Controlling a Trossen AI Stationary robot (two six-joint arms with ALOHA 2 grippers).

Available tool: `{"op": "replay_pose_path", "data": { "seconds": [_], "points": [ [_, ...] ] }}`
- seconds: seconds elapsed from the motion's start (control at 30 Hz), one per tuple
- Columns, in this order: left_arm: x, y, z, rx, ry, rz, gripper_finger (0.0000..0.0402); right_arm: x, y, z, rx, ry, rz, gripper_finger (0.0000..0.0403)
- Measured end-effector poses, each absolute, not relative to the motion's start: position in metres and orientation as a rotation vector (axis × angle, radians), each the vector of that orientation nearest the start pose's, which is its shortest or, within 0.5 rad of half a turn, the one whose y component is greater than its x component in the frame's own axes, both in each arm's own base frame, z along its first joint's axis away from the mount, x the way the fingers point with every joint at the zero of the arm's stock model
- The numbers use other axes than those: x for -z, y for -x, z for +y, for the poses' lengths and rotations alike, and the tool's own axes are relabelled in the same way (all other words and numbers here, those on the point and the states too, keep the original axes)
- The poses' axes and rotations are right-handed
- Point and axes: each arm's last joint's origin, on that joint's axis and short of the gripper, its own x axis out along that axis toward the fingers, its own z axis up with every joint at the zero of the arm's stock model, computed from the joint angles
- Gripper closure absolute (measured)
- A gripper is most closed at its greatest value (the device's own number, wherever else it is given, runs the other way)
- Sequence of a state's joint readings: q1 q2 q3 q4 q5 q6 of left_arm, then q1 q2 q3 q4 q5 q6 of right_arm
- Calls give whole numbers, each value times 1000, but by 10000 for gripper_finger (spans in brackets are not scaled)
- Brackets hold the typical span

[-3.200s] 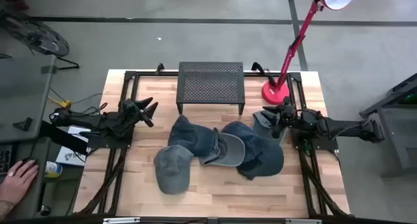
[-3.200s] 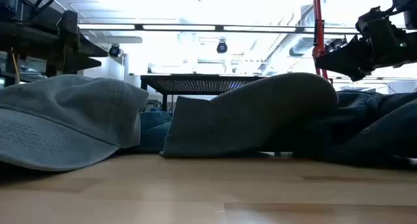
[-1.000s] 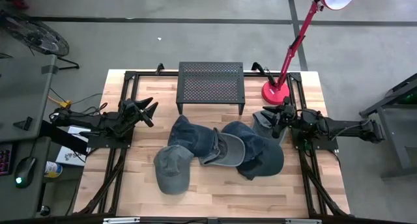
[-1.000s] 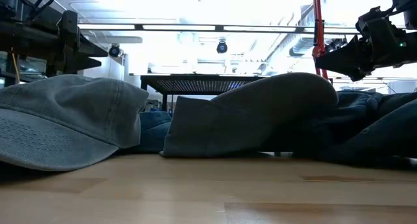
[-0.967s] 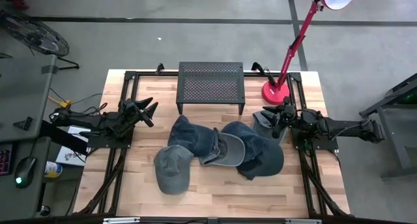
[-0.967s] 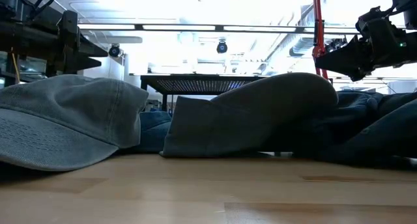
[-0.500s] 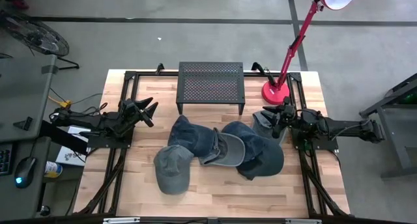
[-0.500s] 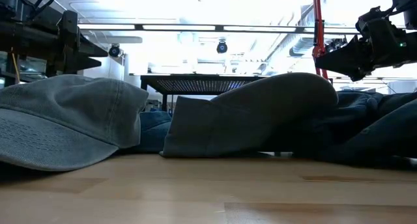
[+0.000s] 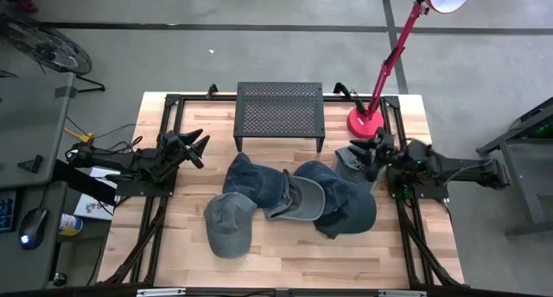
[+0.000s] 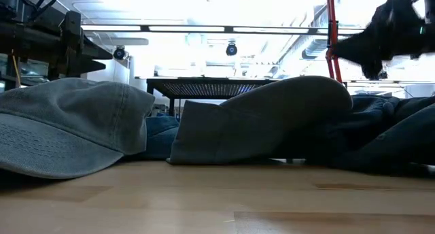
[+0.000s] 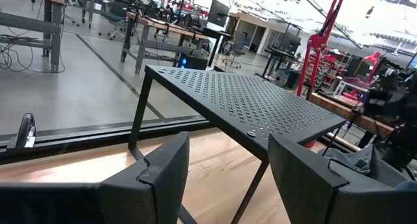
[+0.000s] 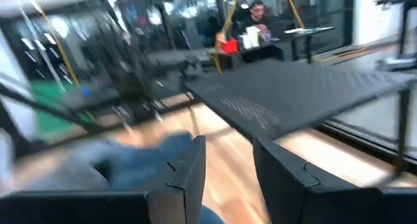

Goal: Pick & Place hat
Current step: Put the top gray cap on the shelf

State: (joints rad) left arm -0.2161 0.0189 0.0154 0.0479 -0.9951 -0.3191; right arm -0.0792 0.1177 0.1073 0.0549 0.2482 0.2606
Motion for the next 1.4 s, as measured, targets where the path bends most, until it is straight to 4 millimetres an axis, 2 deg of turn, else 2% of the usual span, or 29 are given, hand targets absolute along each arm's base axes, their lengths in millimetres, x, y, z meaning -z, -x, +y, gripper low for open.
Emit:
{"op": "replay_pose_path", "data": {
  "seconds": [0.13, 0.3, 0.4, 0.5, 0.7, 0.87, 1.1, 1.23, 1.4],
  "points": [
    [-171, -88, 6, -766, 328, -161, 195, -232, -88, -16, 376, -315, -38, 281],
    [-171, -88, 6, -767, 329, -162, 195, -278, -73, -23, 588, -410, 91, 281],
    [-171, -88, 6, -766, 328, -162, 195, -301, -71, -27, 692, -414, 188, 281],
    [-171, -88, 6, -767, 329, -162, 195, -319, -73, -31, 765, -438, 296, 281],
    [-171, -88, 6, -767, 329, -162, 195, -341, -83, -43, 978, -694, 458, 281],
    [-171, -88, 6, -767, 329, -162, 195, -342, -90, -53, 1120, -897, 617, 281],
    [-171, -88, 6, -767, 329, -162, 195, -318, -103, -62, 1208, -1118, 788, 272],
    [-171, -88, 6, -767, 329, -162, 195, -299, -108, -65, 1259, -1216, 842, 246],
    [-171, -88, 6, -766, 329, -162, 195, -277, -110, -64, 1320, -1325, 892, 191]
  ]
}}
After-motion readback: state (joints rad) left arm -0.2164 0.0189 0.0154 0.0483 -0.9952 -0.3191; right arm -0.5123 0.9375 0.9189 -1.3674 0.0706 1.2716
